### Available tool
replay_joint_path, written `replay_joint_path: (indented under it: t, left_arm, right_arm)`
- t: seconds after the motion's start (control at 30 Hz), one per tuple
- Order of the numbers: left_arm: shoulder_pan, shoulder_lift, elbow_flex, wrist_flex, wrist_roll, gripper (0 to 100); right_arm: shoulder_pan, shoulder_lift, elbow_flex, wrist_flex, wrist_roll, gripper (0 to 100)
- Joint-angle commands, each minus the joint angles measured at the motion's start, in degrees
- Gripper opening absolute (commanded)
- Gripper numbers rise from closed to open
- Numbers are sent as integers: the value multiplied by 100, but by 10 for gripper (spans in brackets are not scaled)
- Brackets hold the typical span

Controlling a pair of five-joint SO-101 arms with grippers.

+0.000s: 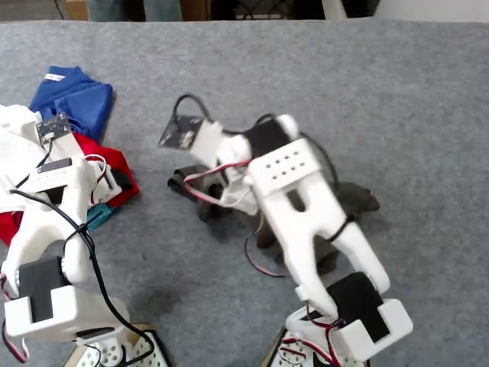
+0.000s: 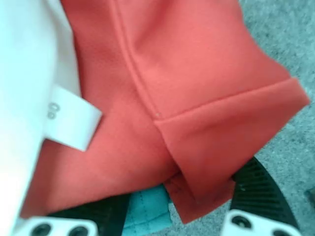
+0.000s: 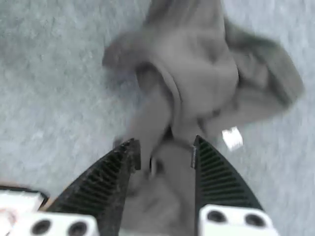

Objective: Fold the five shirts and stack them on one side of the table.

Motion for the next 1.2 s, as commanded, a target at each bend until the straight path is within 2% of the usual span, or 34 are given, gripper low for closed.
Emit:
replay_joint_path:
  t: [0.0,0.13,0.2,0.33,0.47,0.57,0.7,0.93,1.17]
  left_arm:
    - [-127,-167,-312,-88,35,307]
    - [-127,-167,-312,-88,35,307]
    - [-127,-167,-312,-88,35,307]
    - [-127,-167,-312,-88,35,307]
    - [-92,-167,-312,-88,35,307]
    - [-92,-158,-312,-88,35,307]
    - [-92,-158,-295,-185,35,307]
    - [-92,-158,-295,-193,35,307]
    - [-92,-158,-303,-167,35,307]
  right_arm:
    - [-352,-180,453,-941,79,178]
    - [-352,-13,655,-1899,53,178]
    - [-44,224,514,-2251,44,178]
    - [642,954,-259,-2321,-264,177]
    - [888,1912,-954,-2312,-440,145]
    - [870,2492,-1543,-1916,-440,9]
    - [879,2923,-2545,-1055,-440,13]
    - [844,2756,-4444,211,-440,13]
    - [343,2536,-6325,1380,-659,13]
